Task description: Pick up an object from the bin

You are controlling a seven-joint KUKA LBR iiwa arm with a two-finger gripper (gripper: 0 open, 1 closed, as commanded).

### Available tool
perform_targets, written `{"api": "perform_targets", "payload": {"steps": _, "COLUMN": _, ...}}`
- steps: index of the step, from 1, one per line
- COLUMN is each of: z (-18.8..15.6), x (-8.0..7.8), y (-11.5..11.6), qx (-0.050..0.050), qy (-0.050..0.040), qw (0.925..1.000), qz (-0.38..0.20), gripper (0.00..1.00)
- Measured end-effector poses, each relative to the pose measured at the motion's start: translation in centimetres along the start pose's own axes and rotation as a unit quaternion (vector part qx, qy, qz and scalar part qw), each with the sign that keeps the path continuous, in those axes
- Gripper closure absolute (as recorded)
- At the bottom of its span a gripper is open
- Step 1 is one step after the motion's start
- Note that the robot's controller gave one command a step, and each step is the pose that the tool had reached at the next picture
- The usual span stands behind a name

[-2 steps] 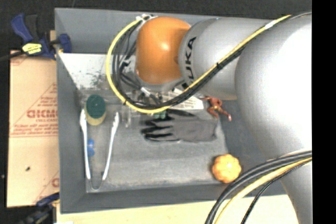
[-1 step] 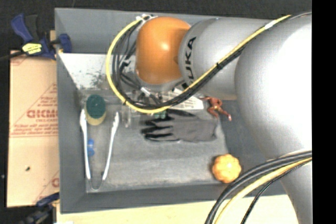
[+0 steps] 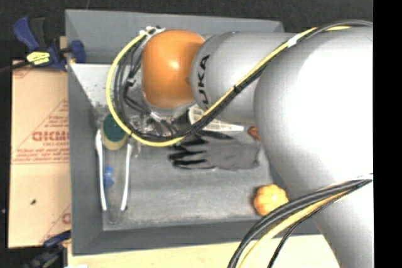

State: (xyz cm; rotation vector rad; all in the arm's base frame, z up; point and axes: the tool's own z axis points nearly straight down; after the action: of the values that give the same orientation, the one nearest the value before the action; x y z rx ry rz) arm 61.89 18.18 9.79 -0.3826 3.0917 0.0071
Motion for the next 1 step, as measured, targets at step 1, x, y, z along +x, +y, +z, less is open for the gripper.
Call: {"api": "perform_targets", "payload": {"steps": 1, "z": 0.48, "x": -0.15, "y": 0.94, "qx": 0.001, "qy": -0.0048, "qw": 0.9993, "qz": 0.036, "gripper": 1.00}}
